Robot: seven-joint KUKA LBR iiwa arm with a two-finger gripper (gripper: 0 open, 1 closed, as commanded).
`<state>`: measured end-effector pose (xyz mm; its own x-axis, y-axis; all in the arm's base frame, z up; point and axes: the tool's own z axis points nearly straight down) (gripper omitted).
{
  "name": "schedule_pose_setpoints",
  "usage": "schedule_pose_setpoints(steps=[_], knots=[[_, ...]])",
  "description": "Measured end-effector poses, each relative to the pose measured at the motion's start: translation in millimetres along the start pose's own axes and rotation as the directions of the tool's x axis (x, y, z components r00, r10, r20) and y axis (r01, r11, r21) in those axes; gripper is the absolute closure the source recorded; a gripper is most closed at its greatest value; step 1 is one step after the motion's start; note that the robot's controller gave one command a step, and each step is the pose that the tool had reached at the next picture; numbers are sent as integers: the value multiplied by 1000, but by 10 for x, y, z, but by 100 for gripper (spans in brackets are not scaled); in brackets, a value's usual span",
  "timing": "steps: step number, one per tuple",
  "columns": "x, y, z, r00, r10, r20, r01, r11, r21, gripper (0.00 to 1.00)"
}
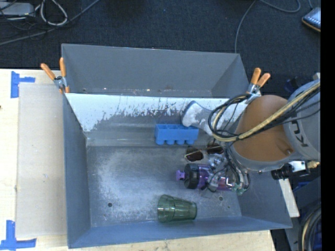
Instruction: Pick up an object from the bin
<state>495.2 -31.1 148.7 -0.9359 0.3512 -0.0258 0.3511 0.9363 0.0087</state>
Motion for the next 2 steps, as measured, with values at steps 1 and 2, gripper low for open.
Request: schedule_pose_setpoints(steps=[1, 2], knots=[[19, -27, -63, 1000, -9, -3, 9, 1000, 1, 100], [-26, -11, -766, 1000, 6, -8, -6, 1000, 3, 100]])
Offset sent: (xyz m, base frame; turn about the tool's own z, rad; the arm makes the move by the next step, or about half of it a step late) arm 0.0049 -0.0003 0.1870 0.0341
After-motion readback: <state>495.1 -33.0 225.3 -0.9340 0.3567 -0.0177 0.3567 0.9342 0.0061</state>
